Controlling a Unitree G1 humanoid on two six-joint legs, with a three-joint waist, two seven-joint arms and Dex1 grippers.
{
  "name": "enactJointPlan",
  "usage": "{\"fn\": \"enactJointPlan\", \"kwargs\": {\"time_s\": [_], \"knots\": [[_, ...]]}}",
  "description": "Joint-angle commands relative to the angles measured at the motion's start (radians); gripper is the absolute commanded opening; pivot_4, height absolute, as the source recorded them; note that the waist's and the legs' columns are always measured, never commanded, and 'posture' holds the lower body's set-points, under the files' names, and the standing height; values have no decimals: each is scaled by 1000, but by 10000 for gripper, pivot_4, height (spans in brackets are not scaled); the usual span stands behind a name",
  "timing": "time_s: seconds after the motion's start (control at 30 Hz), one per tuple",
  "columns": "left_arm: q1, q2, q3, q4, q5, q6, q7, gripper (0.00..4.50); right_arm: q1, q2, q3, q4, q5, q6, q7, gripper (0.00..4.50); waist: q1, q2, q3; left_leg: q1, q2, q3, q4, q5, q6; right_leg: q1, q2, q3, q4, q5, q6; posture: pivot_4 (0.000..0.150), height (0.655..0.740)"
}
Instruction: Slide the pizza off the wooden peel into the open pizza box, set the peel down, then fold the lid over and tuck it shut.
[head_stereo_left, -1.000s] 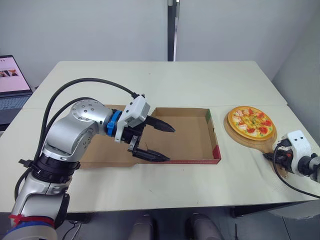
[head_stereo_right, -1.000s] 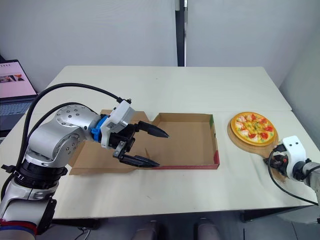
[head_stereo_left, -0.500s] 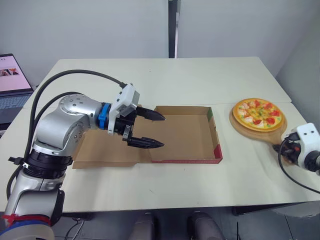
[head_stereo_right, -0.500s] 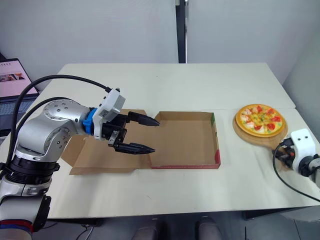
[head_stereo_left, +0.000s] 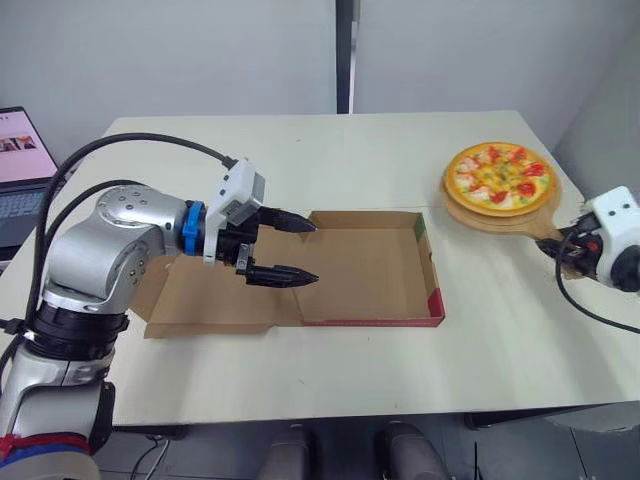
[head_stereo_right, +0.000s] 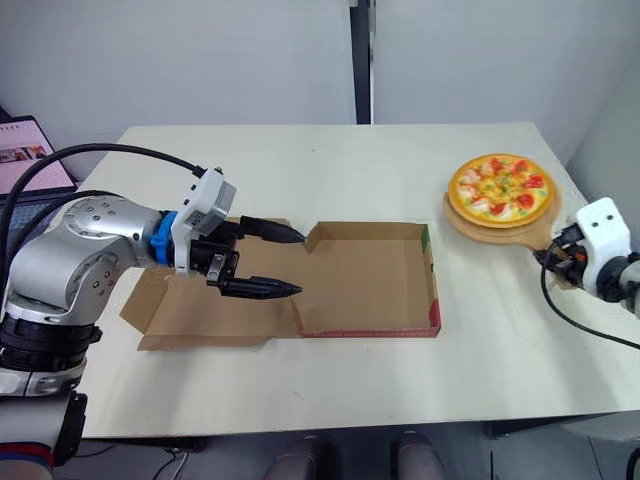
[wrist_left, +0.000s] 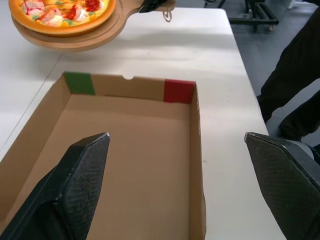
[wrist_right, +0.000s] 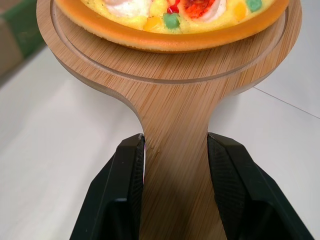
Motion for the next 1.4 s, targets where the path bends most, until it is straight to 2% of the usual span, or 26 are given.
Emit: {"fn": "enactJointPlan", "kwargs": {"time_s": [0.03,0.2,0.6,1.2,1.4], "knots": [[18,52,65,-16,-5,1,4,45000,-70,-36,-9,-54,8,-79,48,16147,0,0,3,0,0,0,0,0,0,0,0,0,0,0,0,1500,7400],[55,89,85,-25,-4,0,9,45000,-88,-51,61,-35,-25,-191,127,16147,1,-1,7,0,0,0,0,0,0,0,0,0,0,0,0,1500,7400],[99,116,98,-49,-10,3,8,45000,-129,-48,149,-11,-112,-350,192,16147,3,-1,8,-1,0,0,0,0,0,0,-1,-1,0,0,0,1500,7400],[120,116,97,-50,-7,-3,2,45000,-219,-49,185,-11,-160,-370,260,16147,2,-1,9,-1,0,0,0,0,0,-1,-1,-1,0,0,0,1500,7400],[130,116,96,-52,-4,-10,2,45000,-224,-61,211,17,-226,-438,252,16147,2,-1,9,-1,0,0,0,0,0,-1,-1,-1,0,0,0,1500,7400]]}}
